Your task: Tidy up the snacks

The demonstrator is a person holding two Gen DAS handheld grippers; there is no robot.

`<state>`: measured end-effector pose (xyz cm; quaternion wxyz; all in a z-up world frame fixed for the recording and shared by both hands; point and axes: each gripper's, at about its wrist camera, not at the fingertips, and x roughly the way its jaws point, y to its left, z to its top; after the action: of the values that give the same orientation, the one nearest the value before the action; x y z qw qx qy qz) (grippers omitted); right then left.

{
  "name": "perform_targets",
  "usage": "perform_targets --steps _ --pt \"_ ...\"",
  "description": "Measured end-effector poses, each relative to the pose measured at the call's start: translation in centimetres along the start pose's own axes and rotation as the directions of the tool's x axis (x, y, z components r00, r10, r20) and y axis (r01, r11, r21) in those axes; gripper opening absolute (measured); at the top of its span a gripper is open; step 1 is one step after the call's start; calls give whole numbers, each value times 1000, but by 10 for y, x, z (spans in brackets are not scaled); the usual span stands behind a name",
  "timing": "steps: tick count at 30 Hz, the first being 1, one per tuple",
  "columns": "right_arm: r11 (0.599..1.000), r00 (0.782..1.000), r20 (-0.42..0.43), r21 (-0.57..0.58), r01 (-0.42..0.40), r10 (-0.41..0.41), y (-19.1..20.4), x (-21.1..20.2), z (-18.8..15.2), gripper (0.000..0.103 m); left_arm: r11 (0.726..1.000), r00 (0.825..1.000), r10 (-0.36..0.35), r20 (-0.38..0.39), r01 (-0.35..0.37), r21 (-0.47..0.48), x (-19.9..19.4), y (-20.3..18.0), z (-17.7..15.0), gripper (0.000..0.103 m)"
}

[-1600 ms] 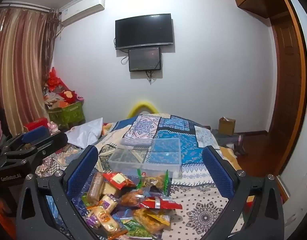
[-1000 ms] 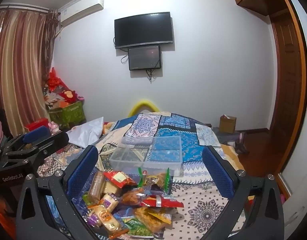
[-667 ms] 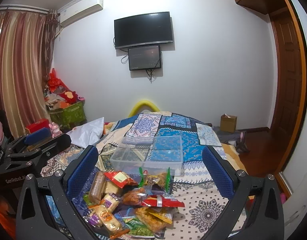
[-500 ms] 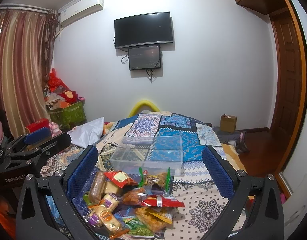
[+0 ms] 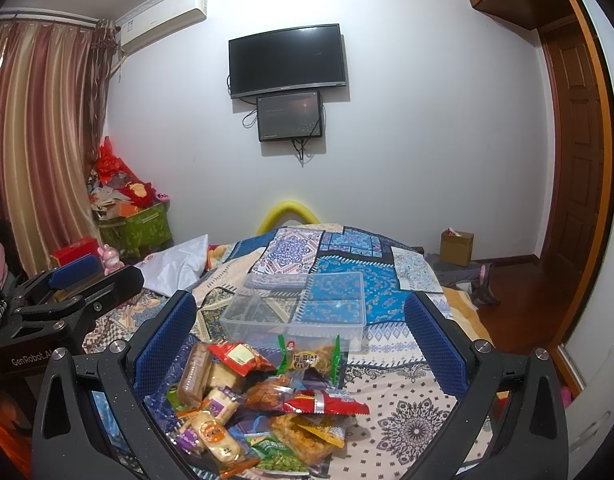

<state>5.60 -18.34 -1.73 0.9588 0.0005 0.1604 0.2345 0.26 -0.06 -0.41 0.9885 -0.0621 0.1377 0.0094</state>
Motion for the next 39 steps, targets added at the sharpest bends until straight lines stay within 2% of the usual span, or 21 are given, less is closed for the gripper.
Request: perform_targets --steps 39 --pt "1000 1000 -10 8 -3 3 -2 3 -1 103 1000 1000 -1 -8 1 12 4 -3 0 103"
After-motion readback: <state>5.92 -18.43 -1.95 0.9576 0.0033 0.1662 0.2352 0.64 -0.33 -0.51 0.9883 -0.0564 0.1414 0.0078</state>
